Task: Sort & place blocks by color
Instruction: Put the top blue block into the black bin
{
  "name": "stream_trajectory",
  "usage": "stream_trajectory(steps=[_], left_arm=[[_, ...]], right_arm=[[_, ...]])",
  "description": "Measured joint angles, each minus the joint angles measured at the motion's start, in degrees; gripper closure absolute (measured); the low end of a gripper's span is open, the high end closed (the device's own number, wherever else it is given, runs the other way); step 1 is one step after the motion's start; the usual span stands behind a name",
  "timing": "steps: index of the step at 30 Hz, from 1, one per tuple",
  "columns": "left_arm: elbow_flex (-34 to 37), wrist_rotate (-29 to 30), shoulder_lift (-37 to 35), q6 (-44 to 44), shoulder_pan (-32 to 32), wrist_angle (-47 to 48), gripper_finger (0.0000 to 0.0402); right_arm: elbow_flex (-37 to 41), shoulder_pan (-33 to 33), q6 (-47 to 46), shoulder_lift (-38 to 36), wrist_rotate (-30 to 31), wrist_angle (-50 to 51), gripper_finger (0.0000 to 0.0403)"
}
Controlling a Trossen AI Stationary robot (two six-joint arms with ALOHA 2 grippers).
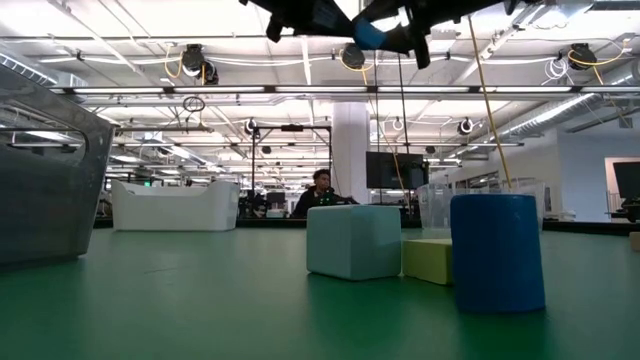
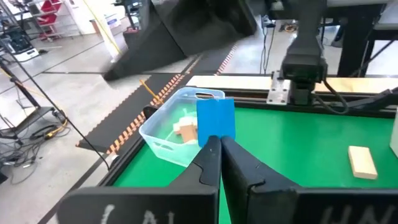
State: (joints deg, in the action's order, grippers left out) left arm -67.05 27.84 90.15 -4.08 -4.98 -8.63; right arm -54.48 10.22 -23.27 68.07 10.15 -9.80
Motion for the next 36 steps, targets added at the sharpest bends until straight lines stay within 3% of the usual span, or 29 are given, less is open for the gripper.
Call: stream_trajectory(steps=[9,23,26,30,36], left_arm=[[0.07,0.02,0.0,1.2,-0.51,0.2,0.04],[0.21,0.06,-1.85,6.89,-3.77,3.35,0.04],[0.22,-0.21,-4.44,12.0,-5.56,9.95,0.0398],[0.24,-4.77,-8.57,23.27,-9.46,18.09,0.04],[0.24,-10.09,-13.15,41.77,-19.72,26.79,0.0398]], right_arm=[[0.0,3.31,0.4,-3.85,0.07,6.27,0.0208],[0.0,7.79,4.61,-3.85,0.11,26.11,0.0208],[0.0,9.14,5.98,-3.87,0.09,30.38,0.0208],[0.0,9.74,5.96,-3.87,-0.14,35.56,0.0208],[0.0,8.54,3.27,-3.87,-10.12,41.2,0.0208]])
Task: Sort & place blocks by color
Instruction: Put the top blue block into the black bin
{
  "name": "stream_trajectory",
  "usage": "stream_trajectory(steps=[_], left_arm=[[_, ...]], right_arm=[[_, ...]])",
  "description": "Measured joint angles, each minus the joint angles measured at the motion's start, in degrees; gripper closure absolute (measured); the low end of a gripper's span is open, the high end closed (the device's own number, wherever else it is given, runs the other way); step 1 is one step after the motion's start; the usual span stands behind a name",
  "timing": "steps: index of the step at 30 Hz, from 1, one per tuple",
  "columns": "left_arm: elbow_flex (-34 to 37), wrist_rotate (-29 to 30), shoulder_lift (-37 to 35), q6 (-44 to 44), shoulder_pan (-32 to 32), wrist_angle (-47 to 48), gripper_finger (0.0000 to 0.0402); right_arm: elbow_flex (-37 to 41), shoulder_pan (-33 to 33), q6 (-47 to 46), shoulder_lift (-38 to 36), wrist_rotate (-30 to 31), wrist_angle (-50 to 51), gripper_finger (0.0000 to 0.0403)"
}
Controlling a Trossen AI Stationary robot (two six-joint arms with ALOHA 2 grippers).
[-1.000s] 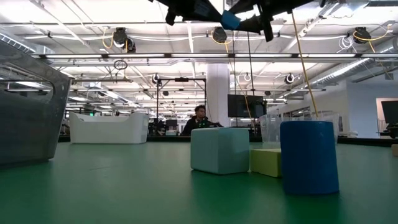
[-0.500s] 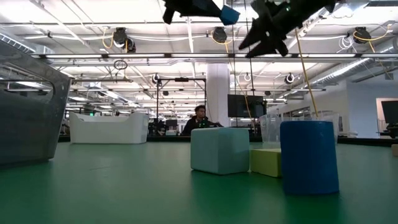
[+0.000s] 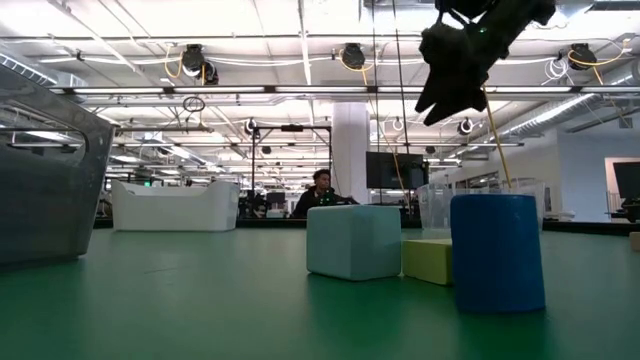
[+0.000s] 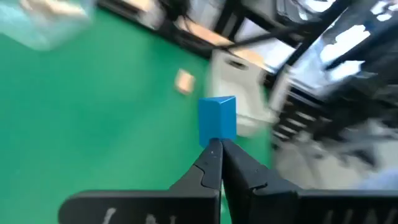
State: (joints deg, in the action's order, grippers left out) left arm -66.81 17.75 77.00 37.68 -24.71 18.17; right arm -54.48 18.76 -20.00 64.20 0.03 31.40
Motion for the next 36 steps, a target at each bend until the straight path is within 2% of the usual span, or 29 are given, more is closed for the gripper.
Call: stream_trajectory(steps=[4,7,12,19,24,27,32,36], left_arm=[[-0.02,-0.35,-1.39,16.13,-8.46,10.7,0.0399],[-0.02,-0.83,-1.32,28.31,-14.47,19.75,0.04],[0.0,-0.55,0.14,40.66,-20.52,29.97,0.0399],[0.02,-3.46,5.09,44.55,-25.38,34.47,0.0398],[0.02,-6.59,8.29,45.04,-26.15,34.21,0.0397],[0.0,-6.84,9.41,46.18,-26.12,34.02,0.0396],[0.0,-7.97,9.9,46.91,-26.12,33.79,0.0393],[0.0,-9.11,9.91,48.45,-26.12,33.44,0.0364]], right_arm=[[0.0,-3.94,-3.1,0.0,-5.64,-0.04,0.0208],[0.0,-8.81,-5.29,0.0,-5.96,-1.8,0.0208],[3.18,-17.52,-10.24,-0.02,-5.81,-14.81,0.0209],[12.94,-27.93,-20.12,1.49,-5.14,-39.06,0.0209],[18.7,-34.36,-23.89,2.23,3.25,-49.67,0.0209],[20.29,-36.94,-24.53,2.16,7.59,-51.73,0.0209],[20.81,-39.9,-24.64,2.18,11.38,-51.74,0.0209],[20.81,-40.92,-26.51,2.16,12.33,-51.78,0.0209]])
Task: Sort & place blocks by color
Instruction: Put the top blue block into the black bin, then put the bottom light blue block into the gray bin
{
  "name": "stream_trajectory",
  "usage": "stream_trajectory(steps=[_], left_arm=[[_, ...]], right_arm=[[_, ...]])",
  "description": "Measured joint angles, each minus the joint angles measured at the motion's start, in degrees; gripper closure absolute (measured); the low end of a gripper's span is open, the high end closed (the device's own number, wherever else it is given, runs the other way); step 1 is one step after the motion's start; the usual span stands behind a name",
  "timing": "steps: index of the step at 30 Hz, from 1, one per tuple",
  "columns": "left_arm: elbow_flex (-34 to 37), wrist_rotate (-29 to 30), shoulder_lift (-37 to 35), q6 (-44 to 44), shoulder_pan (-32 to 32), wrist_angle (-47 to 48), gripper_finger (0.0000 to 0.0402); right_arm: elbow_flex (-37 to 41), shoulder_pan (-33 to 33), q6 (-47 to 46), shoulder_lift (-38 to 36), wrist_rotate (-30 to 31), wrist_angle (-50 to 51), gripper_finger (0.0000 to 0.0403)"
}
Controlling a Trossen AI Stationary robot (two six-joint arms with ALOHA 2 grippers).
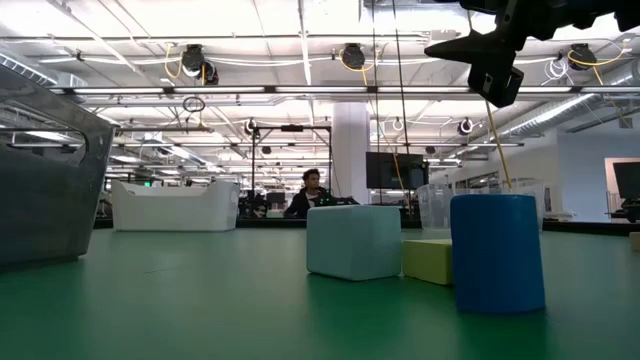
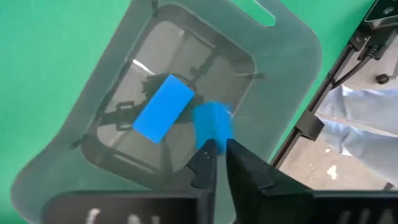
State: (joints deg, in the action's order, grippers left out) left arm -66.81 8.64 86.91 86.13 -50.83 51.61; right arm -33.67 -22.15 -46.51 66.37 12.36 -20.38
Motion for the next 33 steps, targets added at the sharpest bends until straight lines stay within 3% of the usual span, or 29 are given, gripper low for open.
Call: stream_trajectory(steps=[8,13,23,33], left_arm=[[0.0,-0.29,-0.02,0.19,0.75,-1.31,0.0273],[0.0,4.1,-0.02,-0.68,2.43,-7.35,0.0241],[0.0,11.68,-0.04,-12.01,8.97,-20.13,0.0226],[0.0,12.53,-0.07,-25.56,15.67,-30.14,0.0226]], right_arm=[[0.0,-0.89,-0.73,0.0,0.04,-0.78,0.0208],[-0.27,-0.85,2.45,0.0,0.07,-1.23,0.0208],[-5.15,-0.85,12.89,3.64,1.45,-1.26,0.0208],[-11.0,-0.83,29.5,18.22,1.11,-1.92,0.0208]])
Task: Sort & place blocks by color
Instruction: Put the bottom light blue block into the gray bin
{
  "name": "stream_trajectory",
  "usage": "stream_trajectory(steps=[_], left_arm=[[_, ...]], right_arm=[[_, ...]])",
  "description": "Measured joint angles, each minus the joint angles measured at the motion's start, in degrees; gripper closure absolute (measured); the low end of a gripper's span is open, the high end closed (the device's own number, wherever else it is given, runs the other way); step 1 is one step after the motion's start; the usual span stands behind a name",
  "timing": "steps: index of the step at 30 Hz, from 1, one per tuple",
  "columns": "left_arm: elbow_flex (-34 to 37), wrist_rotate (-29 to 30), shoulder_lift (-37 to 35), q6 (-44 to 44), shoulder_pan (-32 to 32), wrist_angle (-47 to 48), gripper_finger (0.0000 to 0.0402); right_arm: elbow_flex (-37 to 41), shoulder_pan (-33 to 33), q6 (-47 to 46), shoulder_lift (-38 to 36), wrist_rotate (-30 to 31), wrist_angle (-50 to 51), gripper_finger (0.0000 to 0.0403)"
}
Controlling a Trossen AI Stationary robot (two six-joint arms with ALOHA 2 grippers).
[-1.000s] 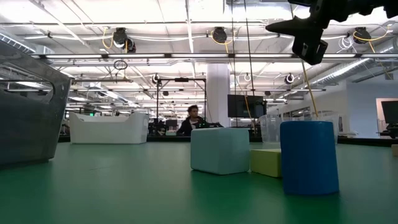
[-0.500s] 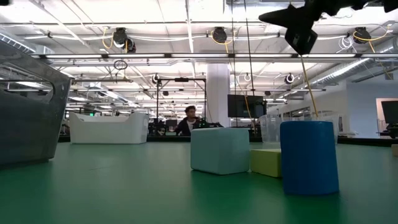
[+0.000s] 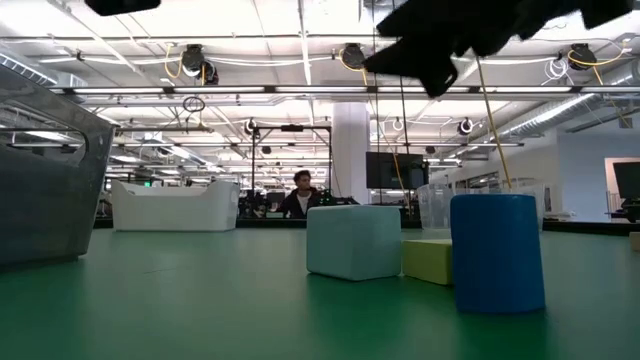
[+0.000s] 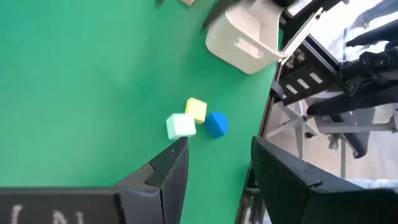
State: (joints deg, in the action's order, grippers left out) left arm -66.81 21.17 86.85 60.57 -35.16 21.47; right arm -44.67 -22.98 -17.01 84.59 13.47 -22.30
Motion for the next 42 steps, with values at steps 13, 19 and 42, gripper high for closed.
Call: stream_trajectory(steps=[13,19,42], left_arm=[[0.0,-0.09,-0.02,1.49,-2.33,-2.09,0.0226],[0.0,-0.07,-0.02,5.19,-4.3,-2.2,0.0226],[0.0,-0.09,-0.02,5.14,-5.59,-2.01,0.0227]], right_arm=[[-0.69,-2.79,7.69,18.91,-7.32,-20.61,0.0208],[-5.05,-4.78,11.5,24.92,-9.34,-21.14,0.0208],[-9.54,-2.19,9.11,27.92,-12.15,-6.59,0.0219]])
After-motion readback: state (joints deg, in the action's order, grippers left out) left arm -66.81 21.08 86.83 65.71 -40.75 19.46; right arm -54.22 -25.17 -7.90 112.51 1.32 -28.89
